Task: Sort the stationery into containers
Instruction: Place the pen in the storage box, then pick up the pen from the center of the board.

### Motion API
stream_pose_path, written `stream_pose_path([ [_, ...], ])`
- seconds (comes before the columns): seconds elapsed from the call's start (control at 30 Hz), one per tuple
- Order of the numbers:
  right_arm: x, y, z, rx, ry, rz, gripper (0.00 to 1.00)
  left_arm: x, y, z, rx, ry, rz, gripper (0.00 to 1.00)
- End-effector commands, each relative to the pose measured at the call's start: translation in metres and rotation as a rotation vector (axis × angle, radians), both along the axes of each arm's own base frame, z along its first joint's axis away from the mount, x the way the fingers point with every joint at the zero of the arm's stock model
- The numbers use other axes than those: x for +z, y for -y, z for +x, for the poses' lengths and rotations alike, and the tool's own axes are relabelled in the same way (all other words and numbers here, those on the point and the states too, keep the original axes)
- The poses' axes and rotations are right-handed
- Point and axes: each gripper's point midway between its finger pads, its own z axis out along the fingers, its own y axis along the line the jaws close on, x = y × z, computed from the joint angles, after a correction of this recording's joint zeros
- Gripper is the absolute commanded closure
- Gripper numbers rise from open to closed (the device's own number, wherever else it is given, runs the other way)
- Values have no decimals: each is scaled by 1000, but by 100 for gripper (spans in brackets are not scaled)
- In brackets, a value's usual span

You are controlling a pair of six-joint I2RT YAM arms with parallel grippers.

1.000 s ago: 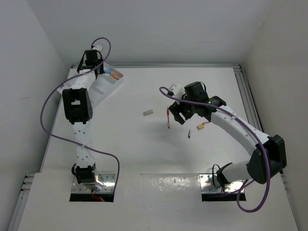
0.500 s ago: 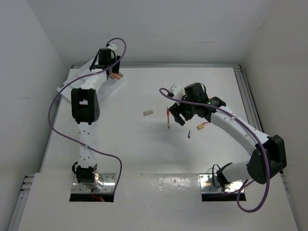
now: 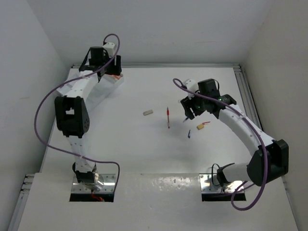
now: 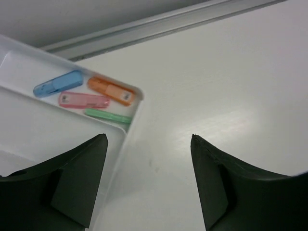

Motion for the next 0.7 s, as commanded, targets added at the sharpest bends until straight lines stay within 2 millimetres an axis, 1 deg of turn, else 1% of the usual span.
stream_pose_path([
  [0.0,-7,18,-9,-52,-63,20,40,81,33,-57,-284,98,-139,24],
  [0.03,-10,26,-11,-73,-87,20,40,88,36,-72,-312,90,-140,21],
  [0.07,-16,30,-15,-85,-108,18,41,83,38,-83,-344,70,-121,20],
  [0.1,-17,33,-17,-99,-118,24,41,62,41,-103,-369,-7,-127,19],
  [0.13,-18,38,-18,-118,-127,32,42,68,44,-117,-387,0,-114,18],
  [0.17,-24,42,-23,-135,-145,30,42,64,44,-128,-397,-12,-102,18],
  [0.2,-24,46,-25,-165,-149,41,42,56,42,-147,-402,-20,-80,17],
  [0.23,-25,49,-24,-182,-146,45,42,55,42,-156,-400,-15,-73,14],
  [0.27,-32,53,-29,-200,-164,42,42,52,41,-164,-398,-15,-65,13],
  [0.3,-34,58,-30,-229,-171,44,42,65,37,-173,-370,29,-33,1],
  [0.33,-36,60,-32,-241,-174,43,41,51,40,-185,-367,2,-24,0],
  [0.37,-42,64,-36,-253,-187,37,41,50,41,-191,-370,7,-10,0],
  [0.4,-44,67,-37,-273,-190,35,41,58,40,-199,-364,34,3,0],
  [0.43,-47,69,-39,-280,-196,32,41,52,42,-207,-366,26,8,0],
  [0.47,-48,70,-39,-288,-194,29,41,52,40,-209,-346,27,13,0],
  [0.5,-50,71,-39,-293,-192,27,41,58,42,-215,-346,45,14,0],
  [0.53,-49,72,-37,-297,-182,27,41,56,43,-218,-349,42,14,0],
  [0.57,-53,74,-40,-295,-190,21,42,55,45,-222,-371,41,20,0],
  [0.6,-53,74,-40,-291,-188,25,42,57,48,-226,-383,49,23,0],
  [0.63,-53,74,-42,-287,-184,25,45,54,49,-229,-392,44,26,0],
  [0.67,-52,75,-42,-279,-178,23,47,55,50,-231,-399,49,26,0],
])
